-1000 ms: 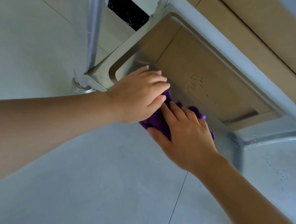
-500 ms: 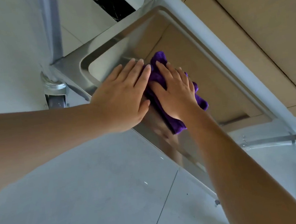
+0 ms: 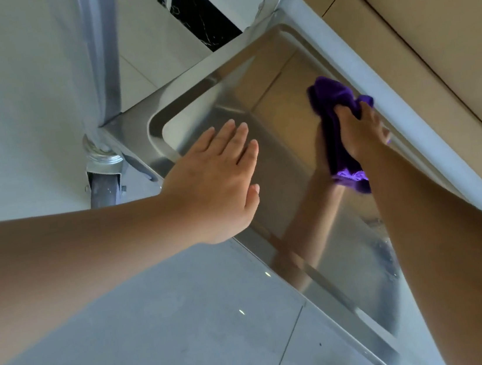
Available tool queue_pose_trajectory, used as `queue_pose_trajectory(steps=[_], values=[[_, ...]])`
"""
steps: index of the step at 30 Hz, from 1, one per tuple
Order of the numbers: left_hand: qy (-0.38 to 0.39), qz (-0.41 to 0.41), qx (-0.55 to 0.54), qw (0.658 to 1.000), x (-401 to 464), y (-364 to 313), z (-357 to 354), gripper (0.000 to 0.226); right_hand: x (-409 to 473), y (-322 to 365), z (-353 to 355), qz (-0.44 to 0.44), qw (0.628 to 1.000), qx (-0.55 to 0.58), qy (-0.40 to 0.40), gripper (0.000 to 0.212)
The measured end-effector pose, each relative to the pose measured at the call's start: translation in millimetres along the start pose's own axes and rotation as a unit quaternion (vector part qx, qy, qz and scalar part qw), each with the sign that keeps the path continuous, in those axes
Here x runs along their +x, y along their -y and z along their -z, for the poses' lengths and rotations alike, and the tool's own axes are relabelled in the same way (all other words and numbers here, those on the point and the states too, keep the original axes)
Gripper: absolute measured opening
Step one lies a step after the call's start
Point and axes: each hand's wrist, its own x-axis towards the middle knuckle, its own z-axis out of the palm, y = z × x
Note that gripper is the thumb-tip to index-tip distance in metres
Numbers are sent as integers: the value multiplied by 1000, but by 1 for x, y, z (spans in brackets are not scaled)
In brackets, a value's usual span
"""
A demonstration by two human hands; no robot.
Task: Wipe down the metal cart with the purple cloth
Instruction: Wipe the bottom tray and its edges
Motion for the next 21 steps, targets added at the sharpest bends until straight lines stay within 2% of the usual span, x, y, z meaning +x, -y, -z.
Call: queue_pose_trajectory(steps=[2,5,10,12,14,17,19,21], values=[[-1,2,1,1000,1,0,1,65,0,0,-1,-71,997,0,-15,67],[14,-2,4,1000,1,-1,2,63,-9,10,-6,-106,994,-22,-22,66],[25,-4,3,1000,1,1,4,63,-55,14,-11,-34,999,-25,26,66],[3,-12,-14,1000,-1,3,3,66,-83,12,-15,1,999,-28,30,65],[-46,-25,-94,994,-3,5,4,76,-114,8,-18,42,999,-26,24,62],[-90,-14,-251,964,-3,7,9,78,-166,-2,-15,114,993,-23,32,55],[-70,16,-331,941,-1,6,16,77,-200,-12,-17,142,989,-22,41,53],[-17,39,-378,925,1,8,22,62,-231,-16,-26,164,986,-24,6,55]])
